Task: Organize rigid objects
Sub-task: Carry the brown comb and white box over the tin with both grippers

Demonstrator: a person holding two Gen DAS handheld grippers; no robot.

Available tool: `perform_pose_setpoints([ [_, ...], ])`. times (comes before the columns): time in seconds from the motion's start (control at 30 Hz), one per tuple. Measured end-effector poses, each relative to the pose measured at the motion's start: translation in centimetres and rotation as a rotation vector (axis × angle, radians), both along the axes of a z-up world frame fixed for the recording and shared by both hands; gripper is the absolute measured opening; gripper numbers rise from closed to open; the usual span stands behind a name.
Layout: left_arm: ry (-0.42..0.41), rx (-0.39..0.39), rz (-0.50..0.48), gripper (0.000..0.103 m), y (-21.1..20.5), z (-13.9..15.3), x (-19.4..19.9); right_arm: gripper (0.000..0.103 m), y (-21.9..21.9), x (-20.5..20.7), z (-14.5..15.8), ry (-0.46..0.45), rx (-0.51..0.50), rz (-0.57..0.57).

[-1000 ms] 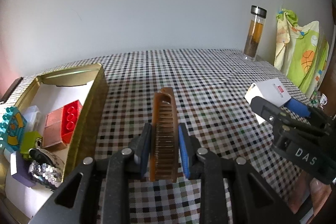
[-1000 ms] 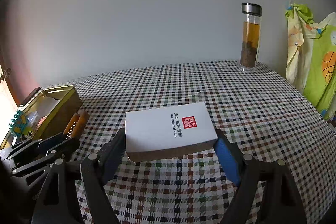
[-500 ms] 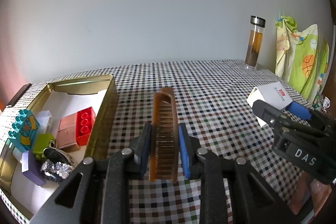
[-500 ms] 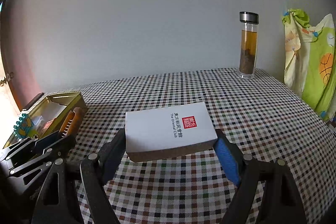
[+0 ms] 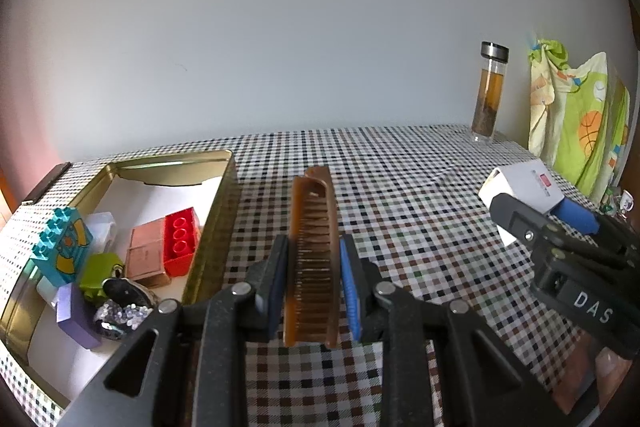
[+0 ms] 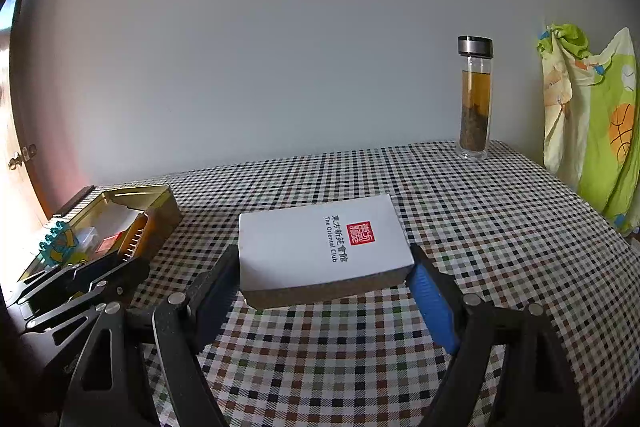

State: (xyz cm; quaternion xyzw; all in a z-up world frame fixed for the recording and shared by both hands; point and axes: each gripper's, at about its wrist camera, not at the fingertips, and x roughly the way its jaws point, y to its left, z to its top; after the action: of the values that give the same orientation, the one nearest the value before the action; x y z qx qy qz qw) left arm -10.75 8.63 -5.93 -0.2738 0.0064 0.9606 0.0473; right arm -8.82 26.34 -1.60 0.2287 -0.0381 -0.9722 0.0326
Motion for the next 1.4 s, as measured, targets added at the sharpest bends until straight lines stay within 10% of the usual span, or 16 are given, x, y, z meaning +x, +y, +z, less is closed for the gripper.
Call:
perform_pose_setpoints([
  [1.4,0.207,-0.025,0.159,0.024,-7.4,2.7,7.0,0.083,-9.3,2.0,0.5,0.083,0.018,0.219],
])
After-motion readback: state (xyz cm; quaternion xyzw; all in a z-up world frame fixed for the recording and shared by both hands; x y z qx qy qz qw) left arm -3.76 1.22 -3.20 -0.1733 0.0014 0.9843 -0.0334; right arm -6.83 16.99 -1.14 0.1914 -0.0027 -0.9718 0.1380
